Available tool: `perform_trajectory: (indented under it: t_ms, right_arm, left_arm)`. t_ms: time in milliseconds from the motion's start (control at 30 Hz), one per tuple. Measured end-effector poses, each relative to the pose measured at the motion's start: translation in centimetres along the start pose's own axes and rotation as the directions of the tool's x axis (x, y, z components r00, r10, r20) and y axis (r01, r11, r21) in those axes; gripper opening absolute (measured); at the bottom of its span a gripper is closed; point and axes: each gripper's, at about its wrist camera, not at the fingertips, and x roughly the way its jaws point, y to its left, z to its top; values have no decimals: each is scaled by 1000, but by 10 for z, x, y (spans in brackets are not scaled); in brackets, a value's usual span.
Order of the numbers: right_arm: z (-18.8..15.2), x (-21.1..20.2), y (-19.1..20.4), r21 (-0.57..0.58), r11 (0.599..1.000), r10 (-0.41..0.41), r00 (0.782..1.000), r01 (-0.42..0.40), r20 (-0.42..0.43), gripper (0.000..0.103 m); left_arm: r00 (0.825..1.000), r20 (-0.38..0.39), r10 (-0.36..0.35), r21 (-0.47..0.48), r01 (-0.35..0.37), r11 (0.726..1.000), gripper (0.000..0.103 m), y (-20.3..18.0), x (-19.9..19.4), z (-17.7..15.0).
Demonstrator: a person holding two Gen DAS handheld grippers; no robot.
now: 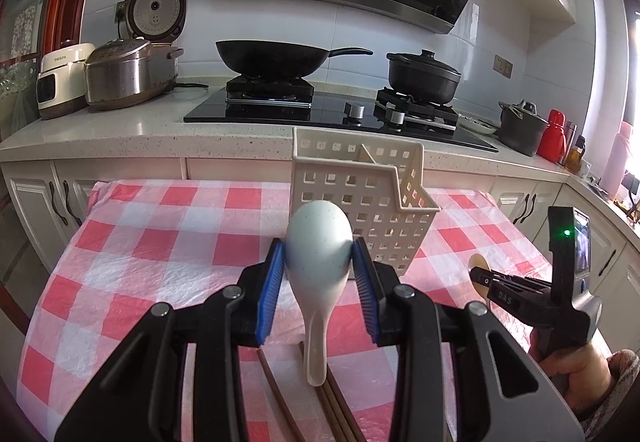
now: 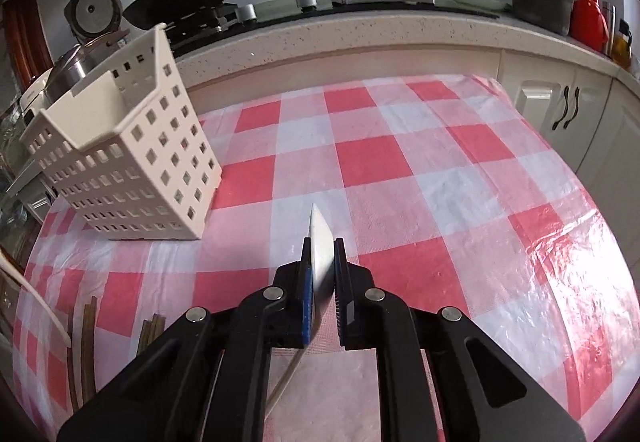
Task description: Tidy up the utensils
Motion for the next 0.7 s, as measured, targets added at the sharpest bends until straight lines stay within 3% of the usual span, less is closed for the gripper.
perform_trajectory:
  t_ms: [100,267,467,700]
  right_arm:
    - [5,-14,6,-4,999,38,999,-38,38,10]
    - [30,-50,28,-48,995,91,981,-83,174,10]
    - [65,-82,60,-146,986,129,924,-80,361,10]
    - [93,-79,86,-230,972,149,855,-36,497,10]
  left_arm:
    - [1000,10,-7,-2,7,1000,34,-2,-2,4]
    - [998,64,-27,5,27,1000,34,-7,-12,27]
    - [990,121,-66,8,66,998,34,-16,-13,69]
    - [982,175,-65,-3,67,998,34,-18,1,110]
